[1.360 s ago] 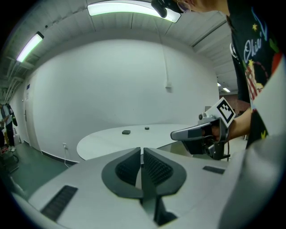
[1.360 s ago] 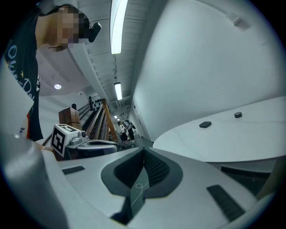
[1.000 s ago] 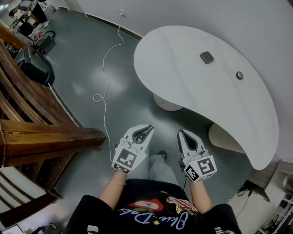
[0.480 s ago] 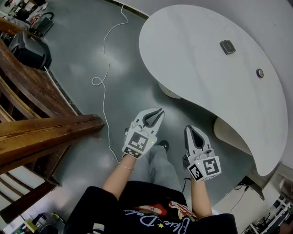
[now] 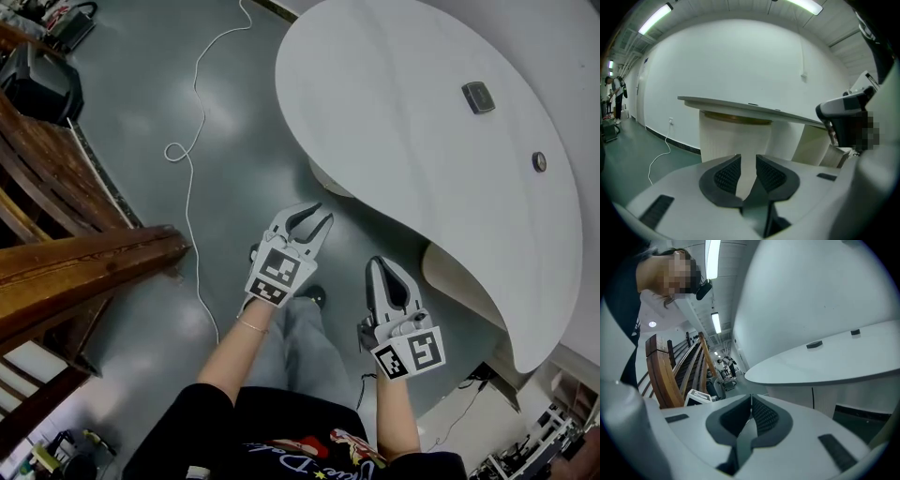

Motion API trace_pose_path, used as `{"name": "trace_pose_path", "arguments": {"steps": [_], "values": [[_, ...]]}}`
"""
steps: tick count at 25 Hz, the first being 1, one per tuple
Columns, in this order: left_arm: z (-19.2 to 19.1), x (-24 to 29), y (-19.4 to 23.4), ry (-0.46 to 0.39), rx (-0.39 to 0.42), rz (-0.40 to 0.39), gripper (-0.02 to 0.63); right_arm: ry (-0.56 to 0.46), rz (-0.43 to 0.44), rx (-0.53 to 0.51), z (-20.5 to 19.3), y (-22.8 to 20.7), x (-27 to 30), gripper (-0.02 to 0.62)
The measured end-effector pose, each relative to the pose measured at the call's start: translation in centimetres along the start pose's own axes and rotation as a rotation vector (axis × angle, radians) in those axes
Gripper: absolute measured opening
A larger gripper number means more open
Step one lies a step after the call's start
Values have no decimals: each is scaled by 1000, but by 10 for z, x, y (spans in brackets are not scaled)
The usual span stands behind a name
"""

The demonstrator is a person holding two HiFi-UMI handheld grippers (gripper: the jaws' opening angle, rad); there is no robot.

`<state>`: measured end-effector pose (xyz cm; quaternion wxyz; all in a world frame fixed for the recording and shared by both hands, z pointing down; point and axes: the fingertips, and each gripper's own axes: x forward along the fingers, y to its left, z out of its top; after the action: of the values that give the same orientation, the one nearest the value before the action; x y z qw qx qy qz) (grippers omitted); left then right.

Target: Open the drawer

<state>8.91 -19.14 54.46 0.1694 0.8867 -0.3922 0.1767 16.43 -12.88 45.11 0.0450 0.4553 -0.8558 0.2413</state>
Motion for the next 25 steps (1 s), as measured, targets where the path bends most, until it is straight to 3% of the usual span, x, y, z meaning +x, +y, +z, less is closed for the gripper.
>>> {"name": "trace_pose_path", "arguments": {"steps": [11, 16, 20, 25], "values": [[-19, 55, 19, 31, -3, -12, 141, 25, 4, 5, -6, -8, 13, 2], [-32, 74, 27, 53, -14, -13, 149, 45, -16, 1, -12, -13, 16, 2], [-33, 82, 33, 75, 51, -6, 149, 59, -21, -5, -18, -6, 22, 2], [-39, 102, 33, 105, 30, -50, 155, 72, -23, 1, -23, 4, 27, 2]]}}
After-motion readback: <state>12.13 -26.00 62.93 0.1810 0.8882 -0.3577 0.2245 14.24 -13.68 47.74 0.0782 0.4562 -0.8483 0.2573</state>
